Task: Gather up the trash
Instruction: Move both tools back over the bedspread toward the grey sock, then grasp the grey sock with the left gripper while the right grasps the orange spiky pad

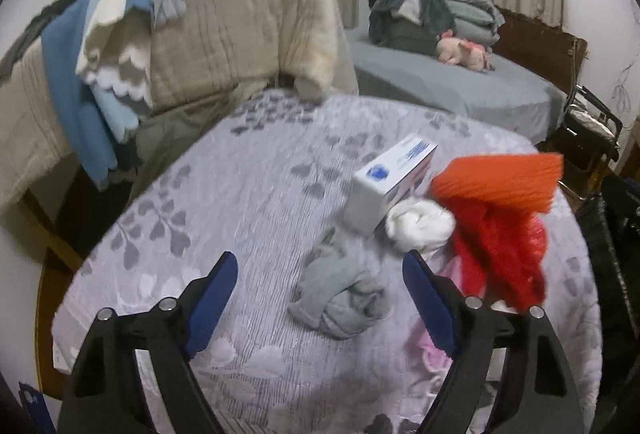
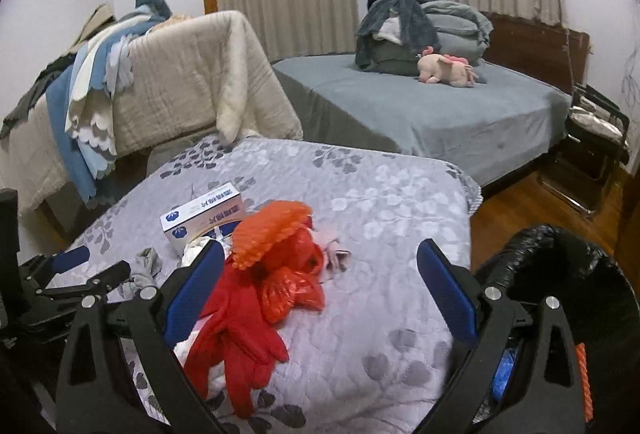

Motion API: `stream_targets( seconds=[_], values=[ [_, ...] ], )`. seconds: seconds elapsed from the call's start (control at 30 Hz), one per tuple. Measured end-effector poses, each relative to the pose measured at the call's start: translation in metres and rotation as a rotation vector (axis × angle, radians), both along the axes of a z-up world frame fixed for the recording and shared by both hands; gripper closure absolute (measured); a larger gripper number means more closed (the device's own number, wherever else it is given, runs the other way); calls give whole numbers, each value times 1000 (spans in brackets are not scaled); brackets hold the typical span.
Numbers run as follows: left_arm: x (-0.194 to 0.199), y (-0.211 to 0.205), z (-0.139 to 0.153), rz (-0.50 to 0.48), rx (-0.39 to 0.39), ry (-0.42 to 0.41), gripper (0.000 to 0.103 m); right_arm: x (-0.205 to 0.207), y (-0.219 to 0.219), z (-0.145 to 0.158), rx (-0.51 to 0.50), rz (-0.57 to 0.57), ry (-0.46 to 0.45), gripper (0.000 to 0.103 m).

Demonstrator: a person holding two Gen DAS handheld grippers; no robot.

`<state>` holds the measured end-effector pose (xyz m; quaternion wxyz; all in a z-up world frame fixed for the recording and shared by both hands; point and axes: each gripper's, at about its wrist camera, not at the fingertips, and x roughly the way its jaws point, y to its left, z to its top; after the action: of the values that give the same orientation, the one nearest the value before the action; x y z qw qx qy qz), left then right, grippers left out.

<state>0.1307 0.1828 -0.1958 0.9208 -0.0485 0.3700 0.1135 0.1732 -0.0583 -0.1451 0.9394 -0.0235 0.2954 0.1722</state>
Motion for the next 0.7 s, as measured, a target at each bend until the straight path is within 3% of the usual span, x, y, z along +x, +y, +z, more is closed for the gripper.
stream_targets(
  seconds=[0.1, 0.23, 0.37, 0.57, 0.7],
  values=[
    [6, 3, -14, 4, -16, 33, 22, 5, 10, -5, -12, 14, 0, 9],
    [14, 5, -27, -20, -70, 65, 32, 12, 16, -10, -22, 22, 9, 9],
    [20, -1, -34, -85, -120, 78, 57, 16, 21, -12, -27, 32, 10, 9],
    [23, 0, -27, -76, -134, 53, 65, 25, 28, -11, -35, 52, -1, 9],
    [17, -1, -4, -77, -114, -11, 65, 36, 32, -12, -38, 57, 6, 9]
  ],
)
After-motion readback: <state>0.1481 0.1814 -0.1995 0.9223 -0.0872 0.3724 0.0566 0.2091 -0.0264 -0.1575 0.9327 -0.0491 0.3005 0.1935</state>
